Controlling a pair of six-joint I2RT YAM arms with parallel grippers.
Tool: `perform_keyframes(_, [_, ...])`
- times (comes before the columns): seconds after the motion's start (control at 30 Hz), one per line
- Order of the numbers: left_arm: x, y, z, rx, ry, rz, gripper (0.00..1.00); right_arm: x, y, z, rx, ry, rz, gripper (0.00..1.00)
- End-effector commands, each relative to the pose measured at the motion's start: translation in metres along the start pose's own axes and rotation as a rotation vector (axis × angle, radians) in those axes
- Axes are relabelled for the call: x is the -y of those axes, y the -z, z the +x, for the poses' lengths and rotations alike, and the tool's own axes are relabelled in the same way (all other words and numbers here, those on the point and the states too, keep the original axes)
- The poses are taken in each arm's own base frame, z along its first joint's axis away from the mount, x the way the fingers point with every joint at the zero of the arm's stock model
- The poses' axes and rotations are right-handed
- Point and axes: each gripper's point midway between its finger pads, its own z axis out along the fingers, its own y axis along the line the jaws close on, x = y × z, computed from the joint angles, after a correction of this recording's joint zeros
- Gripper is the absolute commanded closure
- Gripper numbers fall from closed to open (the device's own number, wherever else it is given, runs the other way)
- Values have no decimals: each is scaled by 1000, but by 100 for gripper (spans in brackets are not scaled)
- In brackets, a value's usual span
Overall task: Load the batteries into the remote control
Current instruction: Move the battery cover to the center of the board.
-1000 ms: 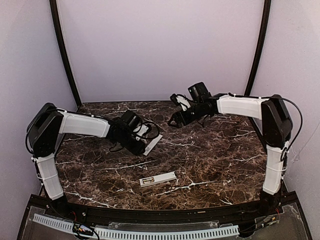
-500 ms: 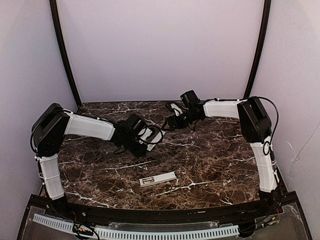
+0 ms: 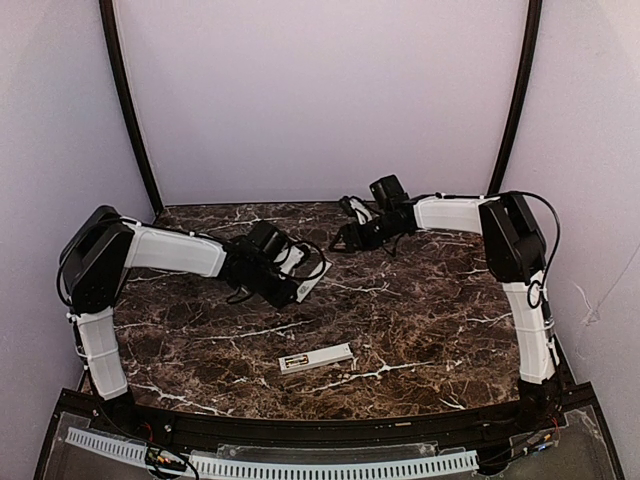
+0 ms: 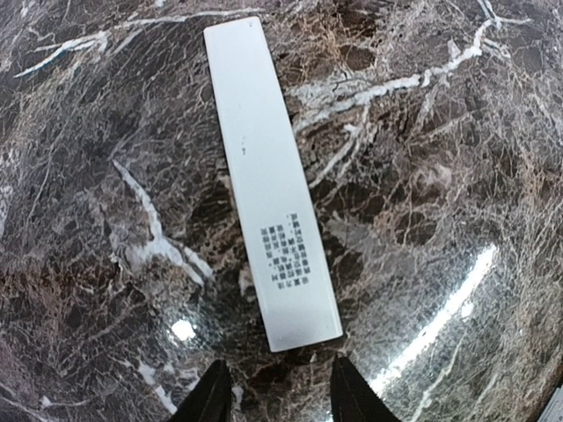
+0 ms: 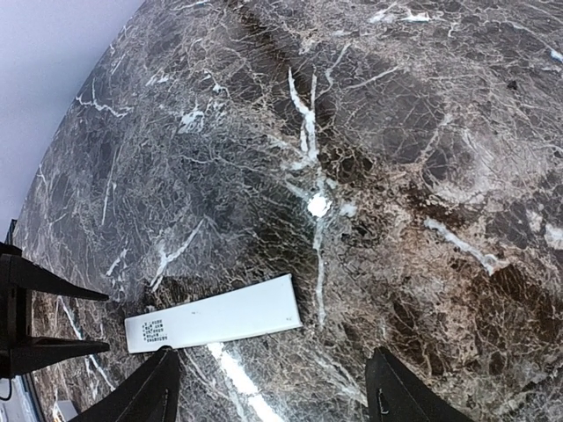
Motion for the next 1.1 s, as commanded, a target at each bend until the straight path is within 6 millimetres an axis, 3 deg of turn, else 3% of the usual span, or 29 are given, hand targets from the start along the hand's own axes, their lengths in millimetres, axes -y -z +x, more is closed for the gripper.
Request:
perform_keyframes(0.0, [-3, 1, -21, 56, 29, 23, 61, 5, -5, 1, 10, -10, -19, 28])
perform_keyframes(0.3, [-2, -20, -16, 21, 12, 41, 62, 8, -13, -2, 12, -23, -43, 28])
perform_keyframes(0.53, [-7, -37, 17, -90, -10, 3, 66, 4, -23, -4, 4, -36, -103, 33])
perform_keyframes(0.77, [-8, -36, 50, -166, 6, -3, 69, 1, -26, -2, -2, -41, -141, 35])
perform_keyframes(1.07, [3, -34, 58, -171, 25, 68, 68, -1, -29, 1, -11, -27, -169, 37])
